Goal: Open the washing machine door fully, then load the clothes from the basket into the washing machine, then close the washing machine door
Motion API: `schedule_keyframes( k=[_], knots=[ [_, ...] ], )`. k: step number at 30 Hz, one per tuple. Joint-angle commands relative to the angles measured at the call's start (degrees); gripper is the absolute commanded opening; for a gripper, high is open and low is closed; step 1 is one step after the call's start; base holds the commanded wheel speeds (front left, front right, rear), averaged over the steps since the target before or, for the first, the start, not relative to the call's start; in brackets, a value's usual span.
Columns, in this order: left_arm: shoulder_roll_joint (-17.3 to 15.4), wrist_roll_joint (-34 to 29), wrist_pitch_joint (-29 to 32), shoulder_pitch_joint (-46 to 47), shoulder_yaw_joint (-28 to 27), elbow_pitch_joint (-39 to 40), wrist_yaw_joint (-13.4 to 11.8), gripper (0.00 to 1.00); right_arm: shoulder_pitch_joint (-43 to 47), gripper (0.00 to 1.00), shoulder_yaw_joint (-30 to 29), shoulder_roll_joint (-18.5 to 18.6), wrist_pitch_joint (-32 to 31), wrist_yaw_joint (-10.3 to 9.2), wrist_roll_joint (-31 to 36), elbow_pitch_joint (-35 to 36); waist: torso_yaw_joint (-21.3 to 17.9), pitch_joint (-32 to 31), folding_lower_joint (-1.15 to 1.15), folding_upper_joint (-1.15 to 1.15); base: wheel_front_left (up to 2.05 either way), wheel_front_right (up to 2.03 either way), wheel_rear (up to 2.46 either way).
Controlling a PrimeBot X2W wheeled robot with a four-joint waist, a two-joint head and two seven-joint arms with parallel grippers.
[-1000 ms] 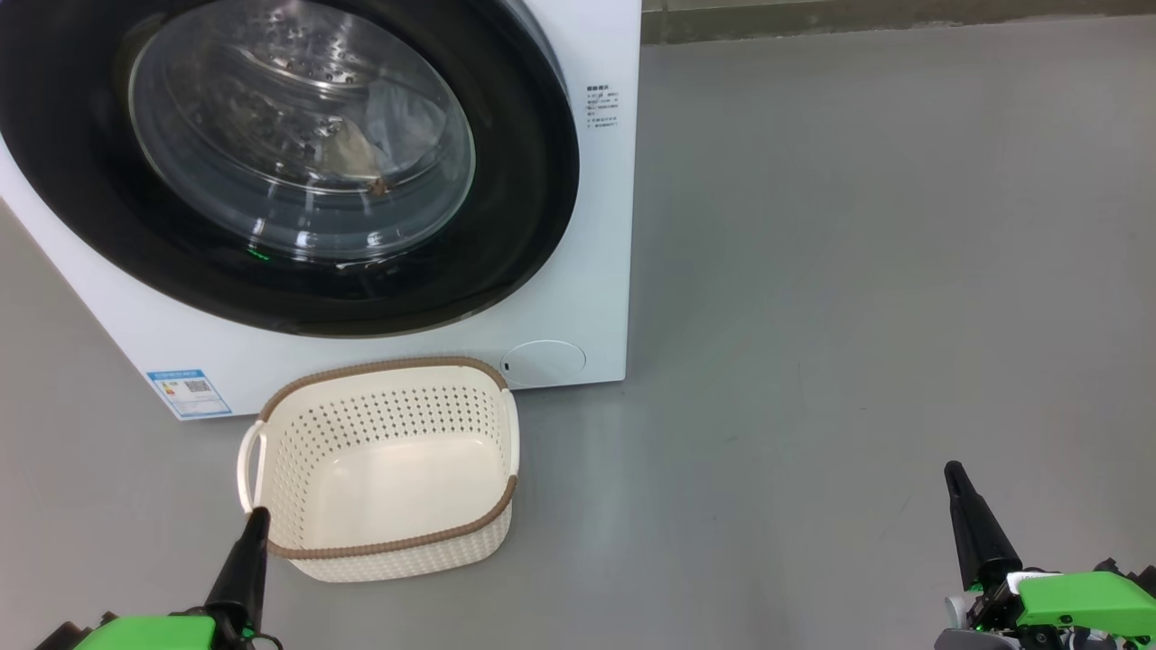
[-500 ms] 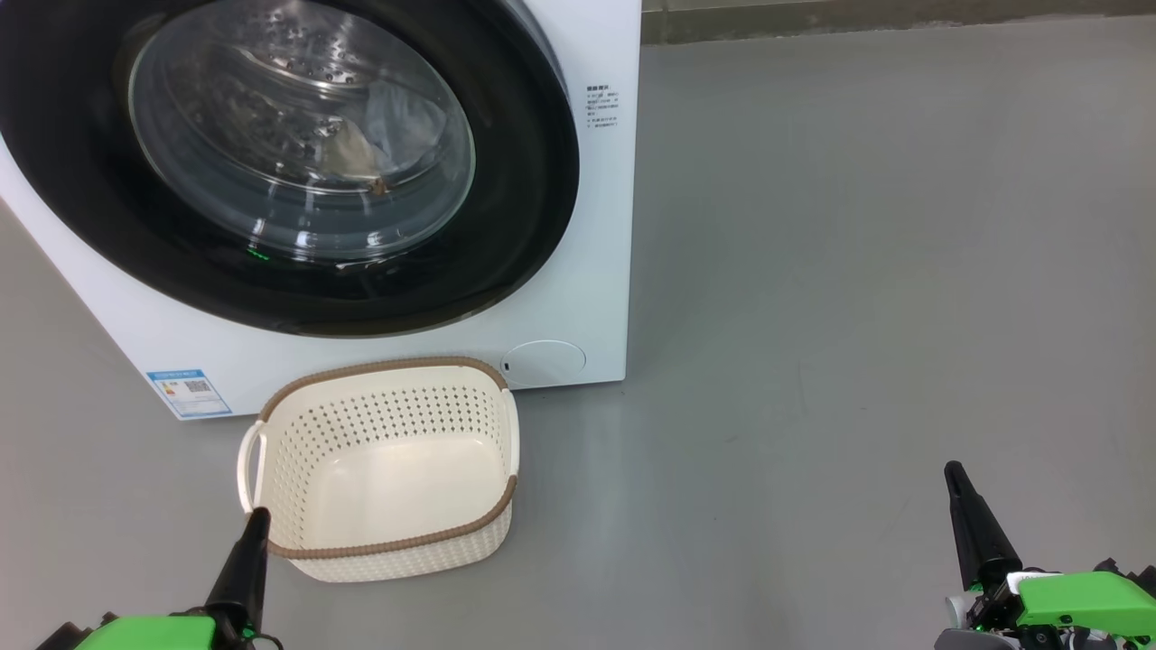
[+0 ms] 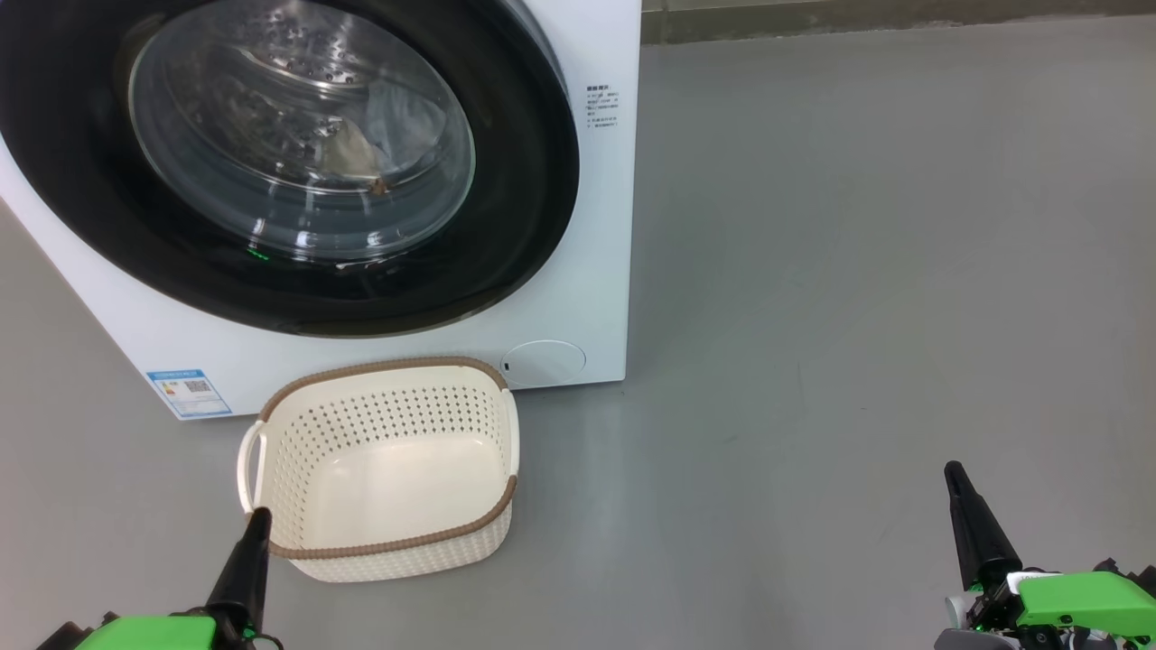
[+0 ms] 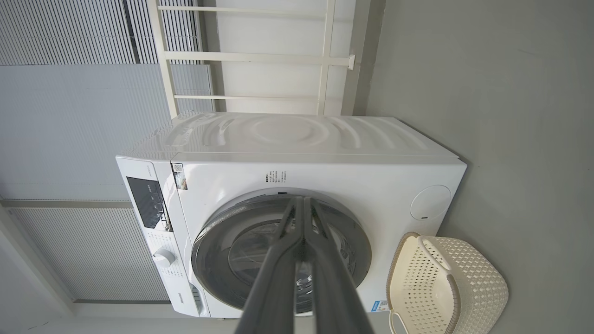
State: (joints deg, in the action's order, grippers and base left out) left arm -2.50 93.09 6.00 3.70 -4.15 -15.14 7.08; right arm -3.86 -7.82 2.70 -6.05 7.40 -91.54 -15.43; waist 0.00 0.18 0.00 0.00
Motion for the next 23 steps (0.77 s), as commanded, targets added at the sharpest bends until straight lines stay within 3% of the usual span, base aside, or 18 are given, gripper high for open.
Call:
schedule_keyframes(
  k=[1,23],
  knots=[
    [-0.70,-0.60,0.16,2.45,-1.97,1.11,0.41,0.00,-2.33,0.00,1.23,0.18,-0.49,0.09,-0.57,1.41,0.00,0.00,0.00,0.00,0.00,0.00,0.00],
    [-0.60,-0.71,0.27,2.46,-2.11,1.11,0.41,0.00,-2.33,0.00,1.23,0.18,-0.49,0.09,-0.57,1.41,0.00,0.00,0.00,0.00,0.00,0.00,0.00]
  ],
)
